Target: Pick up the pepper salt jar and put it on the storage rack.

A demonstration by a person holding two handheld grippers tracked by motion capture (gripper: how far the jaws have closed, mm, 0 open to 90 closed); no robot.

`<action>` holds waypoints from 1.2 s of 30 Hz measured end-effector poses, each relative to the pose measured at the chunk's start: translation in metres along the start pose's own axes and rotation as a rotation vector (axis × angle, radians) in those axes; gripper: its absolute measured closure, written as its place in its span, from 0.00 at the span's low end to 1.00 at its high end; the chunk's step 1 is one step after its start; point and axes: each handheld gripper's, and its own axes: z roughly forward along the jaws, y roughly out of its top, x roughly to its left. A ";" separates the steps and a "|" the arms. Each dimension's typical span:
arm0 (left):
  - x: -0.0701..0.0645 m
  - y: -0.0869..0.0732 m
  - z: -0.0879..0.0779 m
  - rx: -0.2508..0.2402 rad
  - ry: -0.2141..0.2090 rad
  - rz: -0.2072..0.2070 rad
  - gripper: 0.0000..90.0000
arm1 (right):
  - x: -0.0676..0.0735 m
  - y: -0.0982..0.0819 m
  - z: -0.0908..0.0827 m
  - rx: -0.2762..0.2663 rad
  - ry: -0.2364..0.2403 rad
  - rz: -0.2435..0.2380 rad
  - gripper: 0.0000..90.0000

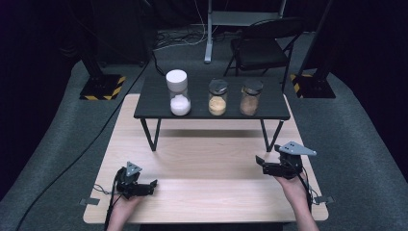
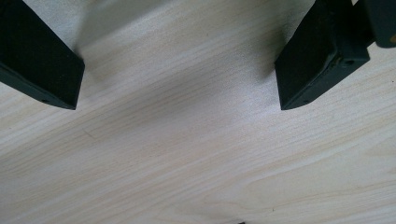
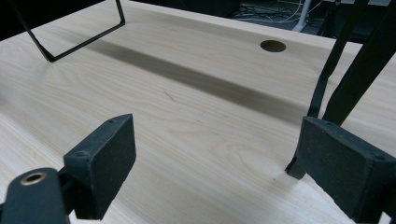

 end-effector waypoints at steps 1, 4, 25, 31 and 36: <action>0.000 0.000 0.000 0.000 0.000 0.000 0.01 | 0.001 -0.004 0.001 -0.002 0.002 0.001 0.13; 0.000 0.000 0.000 0.000 0.000 0.000 0.01 | 0.002 -0.011 0.004 0.006 0.005 0.005 0.13; 0.000 0.000 0.000 0.000 0.000 0.001 0.01 | 0.004 -0.054 0.023 0.071 0.026 0.037 0.12; 0.000 0.000 0.000 0.000 0.000 0.000 0.01 | 0.000 -0.064 0.027 0.097 0.012 0.050 0.12; 0.000 0.000 0.000 0.000 0.000 0.001 0.01 | -0.001 -0.069 0.029 0.114 0.014 0.054 0.12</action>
